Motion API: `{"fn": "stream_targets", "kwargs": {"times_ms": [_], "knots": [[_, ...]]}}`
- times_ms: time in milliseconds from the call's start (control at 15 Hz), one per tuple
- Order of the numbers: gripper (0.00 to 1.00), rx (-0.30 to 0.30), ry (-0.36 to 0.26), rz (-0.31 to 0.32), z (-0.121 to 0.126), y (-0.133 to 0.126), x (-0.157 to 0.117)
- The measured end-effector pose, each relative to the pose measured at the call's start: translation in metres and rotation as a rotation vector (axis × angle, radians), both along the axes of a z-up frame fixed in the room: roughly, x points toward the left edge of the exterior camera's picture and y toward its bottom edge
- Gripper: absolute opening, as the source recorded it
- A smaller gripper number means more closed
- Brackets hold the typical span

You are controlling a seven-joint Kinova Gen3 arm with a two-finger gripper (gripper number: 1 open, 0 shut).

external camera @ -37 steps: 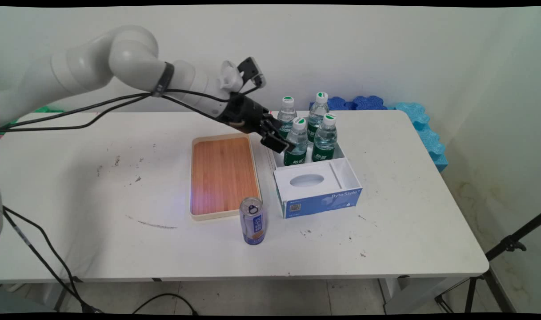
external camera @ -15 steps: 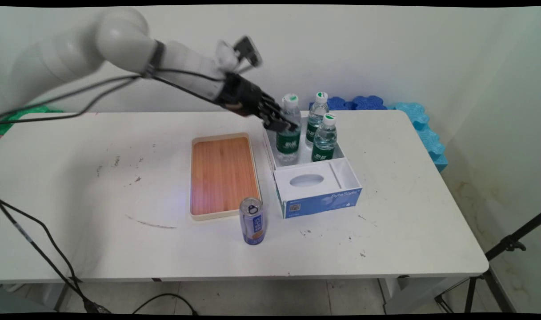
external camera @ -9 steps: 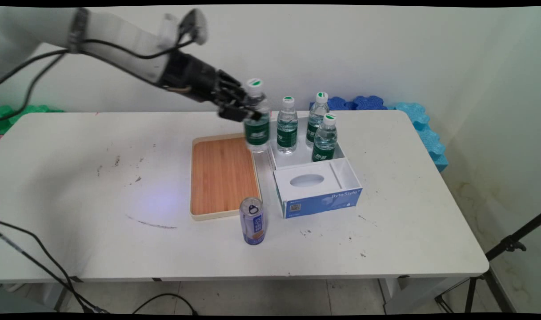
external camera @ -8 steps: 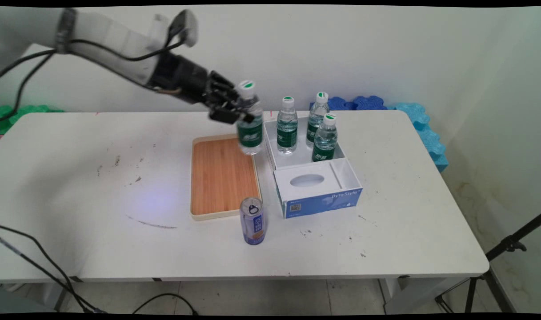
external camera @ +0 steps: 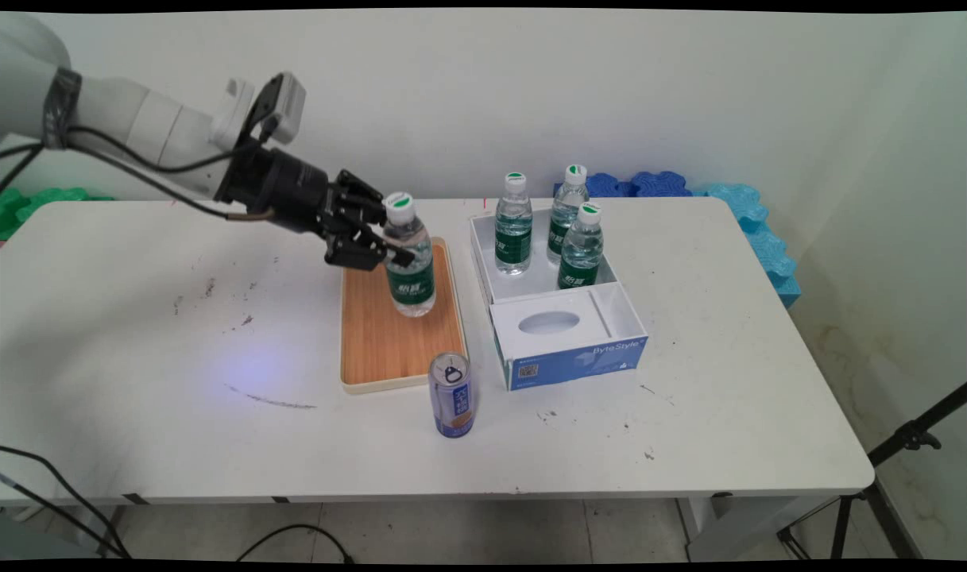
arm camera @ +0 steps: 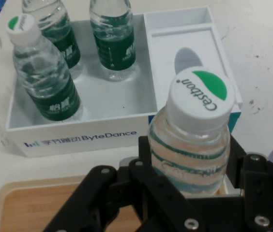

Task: Place the picked object on the tray

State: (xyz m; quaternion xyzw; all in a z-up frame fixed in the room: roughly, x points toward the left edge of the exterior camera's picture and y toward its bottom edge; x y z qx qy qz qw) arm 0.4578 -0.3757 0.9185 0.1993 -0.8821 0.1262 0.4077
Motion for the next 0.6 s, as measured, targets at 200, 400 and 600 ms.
{"fn": "stream_targets", "kwargs": {"times_ms": [200, 400, 600], "knots": [[0.0, 0.009, 0.003, -0.001, -0.02, 0.004, -0.006], [0.0, 0.025, 0.004, 0.004, -0.038, 0.006, -0.011], [0.0, 0.034, 0.006, 0.011, -0.053, 0.005, -0.015]]}}
